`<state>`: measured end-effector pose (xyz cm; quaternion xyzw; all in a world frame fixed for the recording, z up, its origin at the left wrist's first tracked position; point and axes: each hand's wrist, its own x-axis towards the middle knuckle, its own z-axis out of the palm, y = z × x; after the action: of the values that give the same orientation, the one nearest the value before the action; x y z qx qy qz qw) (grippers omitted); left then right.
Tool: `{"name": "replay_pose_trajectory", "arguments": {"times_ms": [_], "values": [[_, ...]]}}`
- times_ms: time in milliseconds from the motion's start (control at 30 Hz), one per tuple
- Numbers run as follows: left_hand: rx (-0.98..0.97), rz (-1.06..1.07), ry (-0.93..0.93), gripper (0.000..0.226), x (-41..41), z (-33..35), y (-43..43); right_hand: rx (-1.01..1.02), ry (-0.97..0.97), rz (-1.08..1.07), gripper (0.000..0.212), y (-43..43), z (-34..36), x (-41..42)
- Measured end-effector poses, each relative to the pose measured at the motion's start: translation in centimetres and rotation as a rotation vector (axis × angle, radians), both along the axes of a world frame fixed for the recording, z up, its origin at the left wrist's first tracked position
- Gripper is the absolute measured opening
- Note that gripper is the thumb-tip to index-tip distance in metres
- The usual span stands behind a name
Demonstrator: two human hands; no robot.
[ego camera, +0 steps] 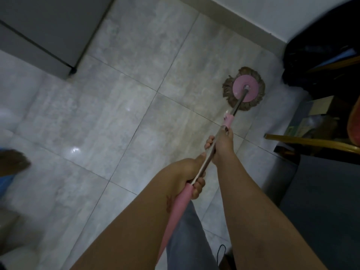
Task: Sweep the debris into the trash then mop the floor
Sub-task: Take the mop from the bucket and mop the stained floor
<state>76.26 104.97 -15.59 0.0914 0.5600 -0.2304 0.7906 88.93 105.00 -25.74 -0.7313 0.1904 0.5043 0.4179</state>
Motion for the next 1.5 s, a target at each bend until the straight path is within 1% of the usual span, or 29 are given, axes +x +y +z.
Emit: {"name": "replay_pose_trajectory", "arguments": {"times_ms": [200, 300, 367, 500, 600, 733, 867, 933, 1000, 1133, 1200, 1300, 1400, 1500], "values": [[0.016, 0.060, 0.025, 0.061, -8.3, 1.4, -4.7, -0.027, 0.006, 0.051, 0.034, -4.3, 1.3, -8.6], [0.051, 0.105, 0.014, 0.065, -14.3, 2.0, -7.4, -0.016, 0.010, 0.086, 0.034, -6.5, 1.4, -14.7], [0.069, 0.130, 0.031, 0.064, -19.1, 2.5, -9.3, -0.015, 0.021, 0.121, 0.033, -8.0, 1.5, -19.7], [0.076, 0.248, 0.096, 0.056, -29.4, 3.8, -13.3, 0.018, 0.062, 0.243, 0.035, -10.7, 1.8, -30.3], [0.060, 0.325, 0.144, 0.055, -36.0, 5.3, -15.8, 0.044, 0.096, 0.350, 0.030, -12.2, 2.8, -37.7], [0.060, 0.414, 0.169, 0.055, -40.8, 6.5, -17.8, 0.073, 0.200, 0.446, 0.025, -12.8, 3.9, -43.4], [0.066, 0.415, 0.163, 0.055, -41.8, 6.7, -18.6, 0.075, 0.249, 0.450, 0.019, -13.6, 4.2, -44.3], [0.069, 0.403, 0.153, 0.055, -41.1, 6.4, -18.6, 0.091, 0.258, 0.441, 0.012, -13.7, 4.1, -43.4], [0.067, 0.363, 0.151, 0.056, -39.8, 6.2, -18.9, 0.089, 0.261, 0.416, 0.011, -14.0, 4.1, -41.9], [0.066, 0.258, 0.102, 0.059, -36.1, 5.7, -20.1, 0.046, 0.244, 0.367, 0.016, -16.5, 4.0, -37.4], [0.082, 0.189, 0.090, 0.058, -33.8, 5.5, -20.4, 0.018, 0.199, 0.329, 0.027, -17.5, 3.6, -34.5], [0.123, 0.081, 0.098, 0.058, -30.8, 5.0, -21.9, -0.053, 0.130, 0.266, 0.036, -20.0, 3.4, -31.0], [0.118, 0.079, 0.127, 0.060, -29.7, 4.6, -24.6, -0.109, 0.071, 0.230, 0.041, -23.5, 3.5, -30.0], [0.087, 0.076, 0.123, 0.059, -31.2, 4.8, -26.6, -0.127, 0.024, 0.248, 0.040, -26.1, 3.8, -31.5]]}}
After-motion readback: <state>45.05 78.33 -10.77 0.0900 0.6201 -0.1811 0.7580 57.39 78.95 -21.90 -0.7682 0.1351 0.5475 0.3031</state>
